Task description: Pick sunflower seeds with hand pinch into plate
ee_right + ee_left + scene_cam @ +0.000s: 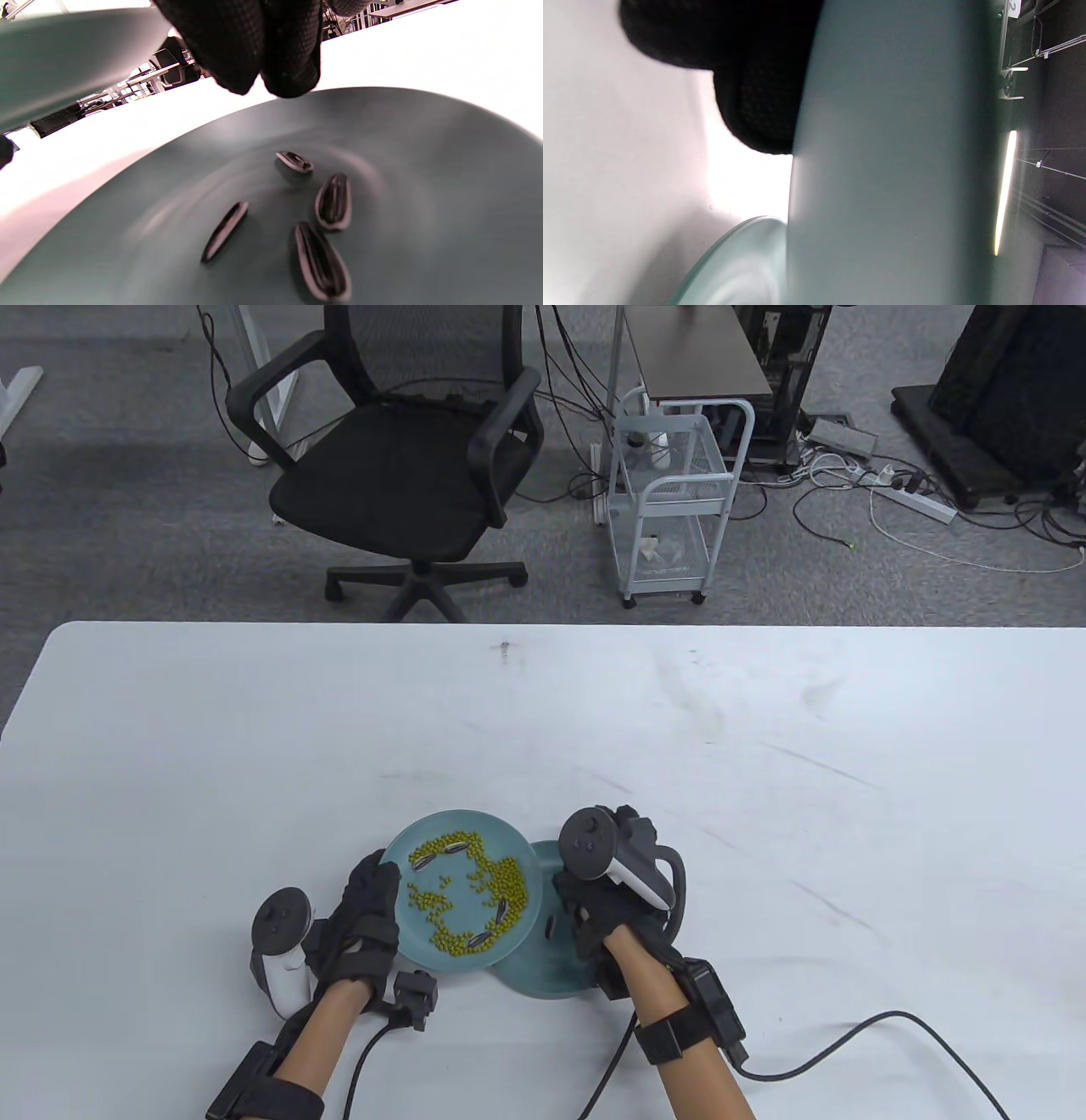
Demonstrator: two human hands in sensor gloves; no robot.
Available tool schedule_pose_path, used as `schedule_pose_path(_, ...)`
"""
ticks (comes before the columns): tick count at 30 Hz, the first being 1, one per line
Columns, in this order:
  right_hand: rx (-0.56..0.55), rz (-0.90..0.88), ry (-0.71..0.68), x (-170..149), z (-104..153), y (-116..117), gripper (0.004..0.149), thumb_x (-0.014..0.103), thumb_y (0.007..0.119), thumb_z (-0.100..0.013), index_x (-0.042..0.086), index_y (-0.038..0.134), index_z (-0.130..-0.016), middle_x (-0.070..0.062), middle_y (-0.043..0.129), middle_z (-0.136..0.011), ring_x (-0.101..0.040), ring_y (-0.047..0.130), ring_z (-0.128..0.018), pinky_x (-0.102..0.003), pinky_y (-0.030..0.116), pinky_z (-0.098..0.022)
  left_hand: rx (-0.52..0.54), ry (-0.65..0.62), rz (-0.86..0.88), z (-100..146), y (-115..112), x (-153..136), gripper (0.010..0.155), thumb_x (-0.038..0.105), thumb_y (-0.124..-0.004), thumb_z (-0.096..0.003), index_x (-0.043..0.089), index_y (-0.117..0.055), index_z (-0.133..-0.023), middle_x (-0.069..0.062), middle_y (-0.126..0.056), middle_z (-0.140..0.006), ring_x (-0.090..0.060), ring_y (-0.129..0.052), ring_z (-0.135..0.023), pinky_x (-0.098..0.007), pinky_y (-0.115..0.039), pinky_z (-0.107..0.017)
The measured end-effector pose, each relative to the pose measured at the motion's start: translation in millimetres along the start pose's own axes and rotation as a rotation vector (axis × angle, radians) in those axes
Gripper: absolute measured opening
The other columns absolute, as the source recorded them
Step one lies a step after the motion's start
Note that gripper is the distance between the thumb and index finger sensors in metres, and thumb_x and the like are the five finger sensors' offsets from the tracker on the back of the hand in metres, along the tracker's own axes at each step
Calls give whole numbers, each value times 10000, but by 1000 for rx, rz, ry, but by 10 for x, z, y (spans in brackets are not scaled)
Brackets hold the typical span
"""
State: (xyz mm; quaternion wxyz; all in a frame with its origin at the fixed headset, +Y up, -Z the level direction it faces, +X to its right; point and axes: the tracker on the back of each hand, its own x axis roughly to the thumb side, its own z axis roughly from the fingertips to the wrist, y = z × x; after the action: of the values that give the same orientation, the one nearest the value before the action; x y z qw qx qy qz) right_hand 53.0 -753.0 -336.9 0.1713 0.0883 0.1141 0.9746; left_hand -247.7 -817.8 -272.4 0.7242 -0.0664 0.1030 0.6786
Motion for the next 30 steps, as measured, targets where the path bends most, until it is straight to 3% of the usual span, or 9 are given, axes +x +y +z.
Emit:
schedule_pose_path(9, -63, -9, -42, 152, 103, -210, 380, 213, 900, -531, -64, 886, -792, -378, 355, -1106, -667, 203, -964, -781, 208, -646, -3, -3, -1, -4, 0, 4, 467, 405, -615, -634, 205, -524, -1046, -121, -911, -743, -217, -1033, -373, -365, -853, -287)
schedule_pose_path(18, -90, 68, -210, 870, 173, -458, 405, 208, 895, -536, -67, 868, -831, -379, 340, -1113, -667, 181, -965, -783, 190, -646, -6, -6, 2, -2, -2, 8, 467, 405, -614, -635, 206, -523, -1047, -120, -911, -742, -218, -1033, -373, -364, -853, -287)
schedule_pose_path(24, -14, 148, -322, 1345, 16, -338, 401, 189, 884, -542, -28, 847, -877, -367, 310, -1126, -657, 147, -971, -781, 163, -646, -12, -10, -1, -3, -15, 2, 467, 401, -618, -632, 203, -529, -1045, -126, -914, -736, -222, -1033, -366, -368, -852, -281)
schedule_pose_path(30, 87, 249, -372, 1519, -189, -47, 384, 142, 870, -540, 74, 843, -917, -301, 293, -1153, -647, 142, -978, -780, 151, -641, -27, -16, -1, 0, -39, 4, 466, 400, -621, -631, 201, -532, -1043, -128, -915, -734, -223, -1033, -364, -369, -852, -278)
